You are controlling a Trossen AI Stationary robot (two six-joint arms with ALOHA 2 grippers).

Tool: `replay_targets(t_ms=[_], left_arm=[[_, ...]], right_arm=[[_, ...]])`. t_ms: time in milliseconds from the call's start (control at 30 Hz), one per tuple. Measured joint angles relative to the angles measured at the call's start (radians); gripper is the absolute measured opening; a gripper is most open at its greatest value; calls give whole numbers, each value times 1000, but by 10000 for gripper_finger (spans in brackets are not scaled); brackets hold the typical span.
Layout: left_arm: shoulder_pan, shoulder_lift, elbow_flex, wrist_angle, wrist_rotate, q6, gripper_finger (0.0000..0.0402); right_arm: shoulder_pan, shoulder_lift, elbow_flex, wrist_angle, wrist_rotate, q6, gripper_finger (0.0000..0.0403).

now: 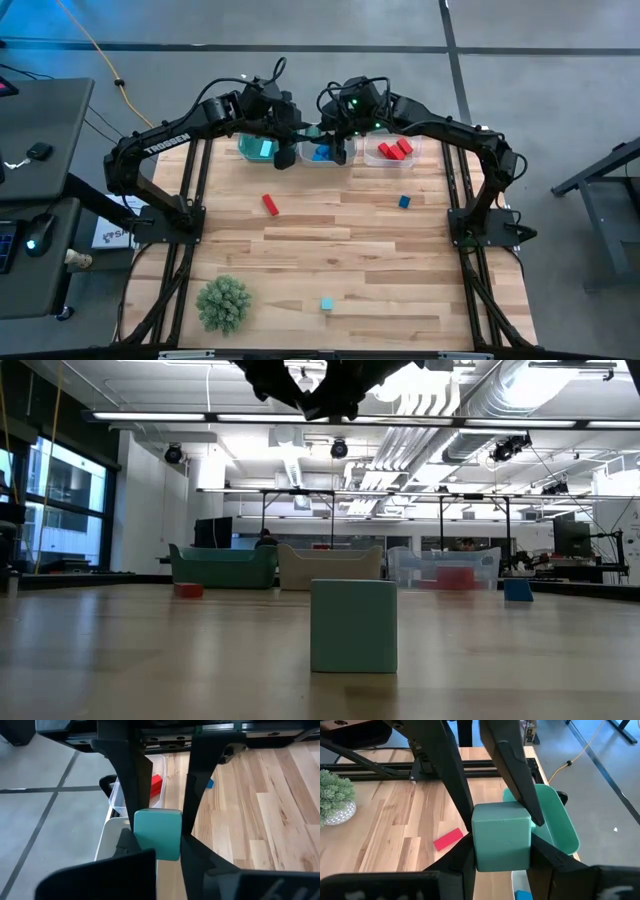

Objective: Sort & place blocks by color
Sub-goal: Put the light blue block into the green bin

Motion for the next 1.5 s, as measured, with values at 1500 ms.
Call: replay_targets(t_ms=[1500], left_arm=[[3, -2, 2, 7, -40, 12, 0]], right_arm=[[-6, 2, -2, 69, 114, -28, 216]])
